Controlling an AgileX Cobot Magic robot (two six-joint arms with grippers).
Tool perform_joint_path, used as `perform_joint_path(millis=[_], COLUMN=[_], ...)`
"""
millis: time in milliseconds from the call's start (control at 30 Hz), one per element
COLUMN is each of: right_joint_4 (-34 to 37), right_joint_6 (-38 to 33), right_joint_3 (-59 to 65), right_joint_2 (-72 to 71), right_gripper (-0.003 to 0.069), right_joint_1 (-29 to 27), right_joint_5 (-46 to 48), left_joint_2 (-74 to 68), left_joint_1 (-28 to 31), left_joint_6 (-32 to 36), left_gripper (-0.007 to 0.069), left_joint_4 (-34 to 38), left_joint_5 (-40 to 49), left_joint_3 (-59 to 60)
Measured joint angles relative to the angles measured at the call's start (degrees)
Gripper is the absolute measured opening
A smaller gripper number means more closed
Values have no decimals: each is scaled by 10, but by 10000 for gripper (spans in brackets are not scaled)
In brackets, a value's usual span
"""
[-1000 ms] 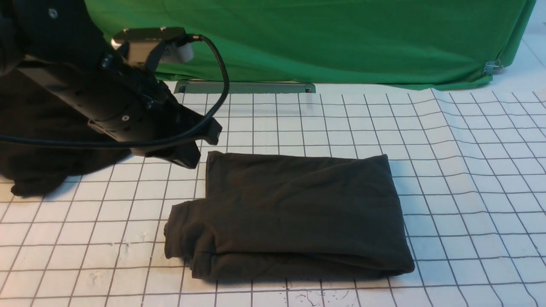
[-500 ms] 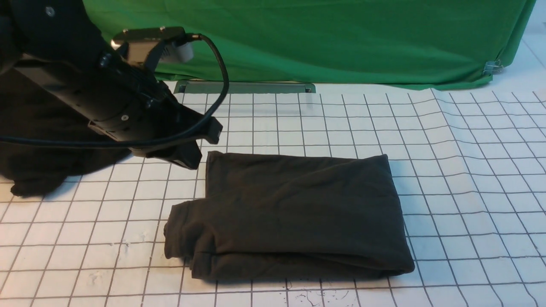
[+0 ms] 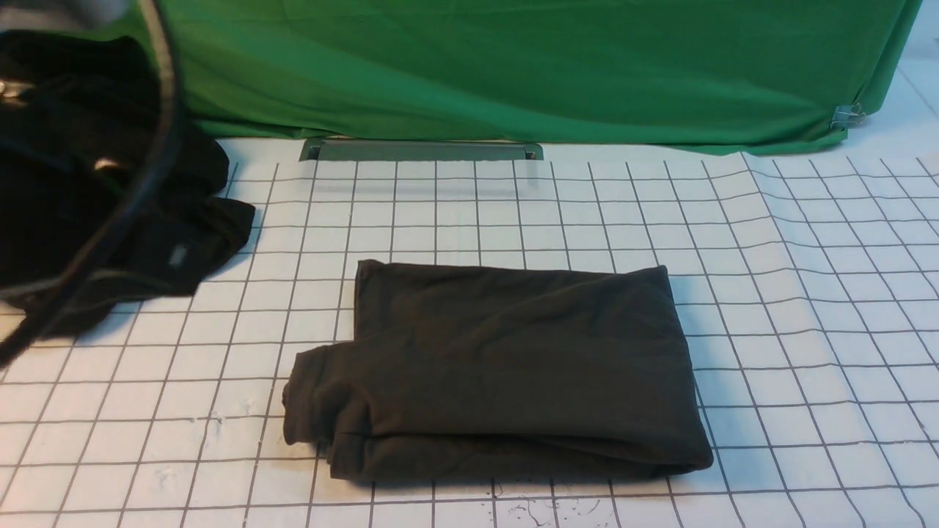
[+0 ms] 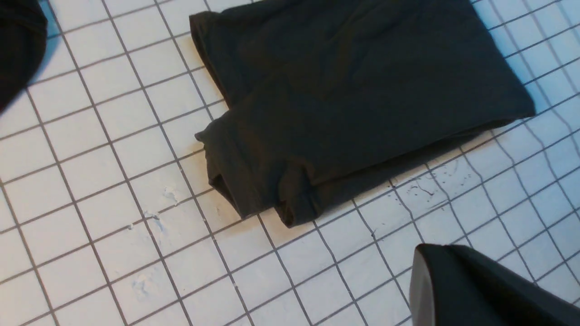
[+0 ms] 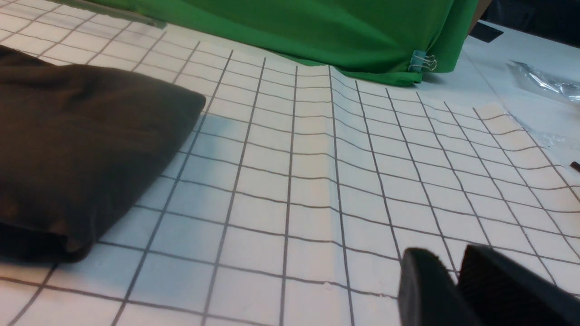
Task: Fold a long-sleeved shirt over a white checkered tablecloth.
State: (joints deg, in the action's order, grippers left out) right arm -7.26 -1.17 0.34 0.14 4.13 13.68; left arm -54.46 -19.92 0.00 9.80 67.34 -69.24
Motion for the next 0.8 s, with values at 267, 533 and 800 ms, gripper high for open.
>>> perform_joint_path(millis=[267, 533, 800], right_joint_4=[0, 0, 0], right_joint_6=[0, 0, 0], right_joint_3=[0, 0, 0], right_joint_2=[0, 0, 0], right_gripper=[129, 144, 162], right_joint_1=[0, 0, 0], right_joint_5=[0, 0, -1], left_joint_2=[246, 368, 375], left_joint_1=[0, 0, 0], left_joint_6=[0, 0, 0], left_gripper=[1, 3, 3], left_joint_4=[13, 13, 14], left_joint_5=[-214, -511, -572], left_joint_3=[233, 427, 480])
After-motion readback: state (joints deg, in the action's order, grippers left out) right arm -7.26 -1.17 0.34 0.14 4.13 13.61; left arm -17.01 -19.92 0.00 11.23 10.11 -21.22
